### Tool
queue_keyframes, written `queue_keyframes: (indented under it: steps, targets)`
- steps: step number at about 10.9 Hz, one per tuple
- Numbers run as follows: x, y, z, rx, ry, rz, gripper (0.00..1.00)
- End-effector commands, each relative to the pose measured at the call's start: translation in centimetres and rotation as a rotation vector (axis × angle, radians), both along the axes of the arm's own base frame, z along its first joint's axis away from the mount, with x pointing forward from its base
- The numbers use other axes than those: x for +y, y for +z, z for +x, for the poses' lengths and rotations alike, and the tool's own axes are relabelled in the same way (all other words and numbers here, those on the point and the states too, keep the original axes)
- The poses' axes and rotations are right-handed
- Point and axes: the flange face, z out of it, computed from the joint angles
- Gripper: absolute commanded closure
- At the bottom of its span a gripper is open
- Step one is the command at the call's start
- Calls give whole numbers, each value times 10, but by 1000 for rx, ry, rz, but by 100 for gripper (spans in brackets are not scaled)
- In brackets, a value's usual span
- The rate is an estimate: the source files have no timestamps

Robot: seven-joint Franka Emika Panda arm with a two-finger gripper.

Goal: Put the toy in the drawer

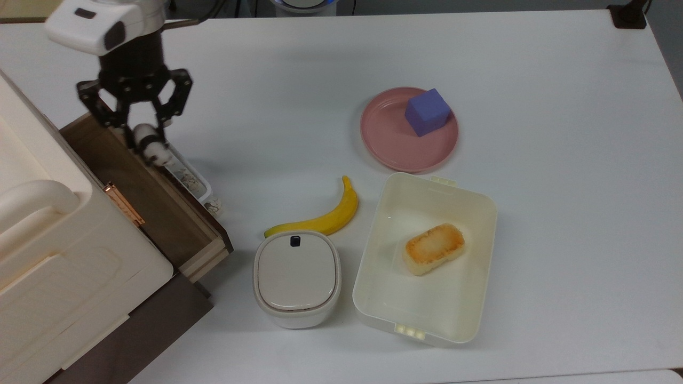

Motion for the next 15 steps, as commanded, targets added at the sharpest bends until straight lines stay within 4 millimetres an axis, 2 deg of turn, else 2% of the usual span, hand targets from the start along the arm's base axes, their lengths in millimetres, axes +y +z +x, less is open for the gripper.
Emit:
queue_keyframes:
  steps: [1, 2, 3, 4, 5, 6, 7, 8, 9, 11, 12, 14, 15]
  targets:
    - [-37, -29, 11, -34, 5, -72, 87]
    - [-44, -45, 15, -20, 1, -84, 82]
    - [-48, -58, 17, -9, -12, -82, 56]
    - [-47, -58, 17, -13, -27, -68, 38]
    - [-42, -53, 17, -20, -26, -62, 30]
    - [-32, -41, 17, -43, -53, -41, 26]
    - [-12, -35, 20, -60, -89, -9, 9]
    - [9, -28, 21, -62, -117, 20, 0]
    - [27, -21, 17, -26, -135, 56, 0]
    - [71, -6, -7, 134, -201, 158, 0]
    - [101, -2, -19, 215, -247, 208, 0]
    - [137, 4, -39, 325, -397, 227, 0]
    - [152, 15, -50, 335, -462, 216, 0]
